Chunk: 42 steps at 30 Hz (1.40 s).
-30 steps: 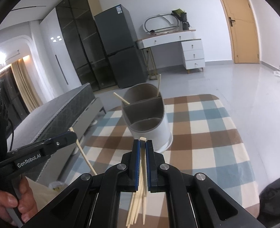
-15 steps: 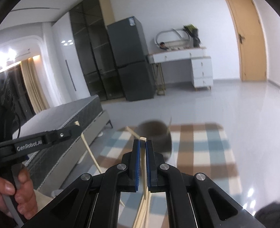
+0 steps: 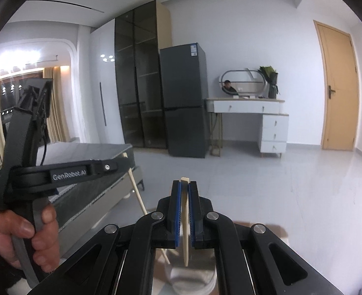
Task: Organize utensils
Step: 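Raise both held chopsticks and carry them above the caddy, then open the left tool over the caddy while the right tool also releases its chopstick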
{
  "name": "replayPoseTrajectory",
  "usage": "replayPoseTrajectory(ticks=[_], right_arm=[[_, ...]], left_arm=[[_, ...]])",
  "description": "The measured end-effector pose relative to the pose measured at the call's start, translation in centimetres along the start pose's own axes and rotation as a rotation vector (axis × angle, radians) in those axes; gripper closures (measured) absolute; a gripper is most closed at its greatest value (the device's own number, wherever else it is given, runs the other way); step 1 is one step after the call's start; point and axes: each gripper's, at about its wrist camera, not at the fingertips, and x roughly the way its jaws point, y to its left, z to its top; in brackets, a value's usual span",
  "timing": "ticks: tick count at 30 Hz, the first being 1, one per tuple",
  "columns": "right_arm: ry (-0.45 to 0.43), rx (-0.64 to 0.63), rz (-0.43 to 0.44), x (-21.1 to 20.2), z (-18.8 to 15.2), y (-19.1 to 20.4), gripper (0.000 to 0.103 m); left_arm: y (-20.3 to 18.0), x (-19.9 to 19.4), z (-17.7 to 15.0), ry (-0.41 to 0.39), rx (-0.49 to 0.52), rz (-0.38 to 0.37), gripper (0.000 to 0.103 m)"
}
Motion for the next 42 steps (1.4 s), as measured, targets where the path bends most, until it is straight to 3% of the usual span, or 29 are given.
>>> replayPoseTrajectory(ticks=[9, 18, 24, 25, 27, 32, 33, 39, 42], right_arm=[[0.041, -0.056, 0.004, 5.2, -0.8, -0.9, 0.098], [0.104, -0.077, 0.019, 7.8, -3.5, -1.7, 0.101], [0.138, -0.052, 0.028, 7.7, -4.9, -1.9, 0.101], [0.14, -0.04, 0.024, 7.5, -5.1, -2.1, 0.101], [0.143, -0.025, 0.009, 7.1, -5.3, -2.5, 0.101], [0.159, 0.065, -0.029, 5.5, -6.0, -4.0, 0.093], [0.159, 0.077, -0.034, 5.1, -6.0, -4.2, 0.087], [0.143, 0.123, -0.044, 1.9, -5.9, -4.3, 0.061], [0.118, 0.135, -0.051, -0.1, -5.8, -3.8, 0.056]], left_arm=[[1.4, 4.4, -1.1, 0.027, -0.01, 0.011, 0.101], [1.5, 5.7, -2.6, 0.063, 0.014, -0.02, 0.101], [1.3, 6.1, -3.2, 0.168, 0.04, -0.064, 0.101], [1.3, 6.3, -3.2, 0.197, 0.046, -0.058, 0.099], [1.4, 6.0, -3.4, 0.238, 0.051, -0.036, 0.077], [1.1, 3.4, -3.2, 0.203, 0.029, -0.012, 0.046], [0.9, 2.4, -3.1, 0.194, 0.032, 0.0, 0.042], [-0.1, -2.1, -3.0, 0.161, 0.054, 0.077, 0.038], [-0.1, -4.3, -3.5, 0.142, 0.039, 0.1, 0.038]])
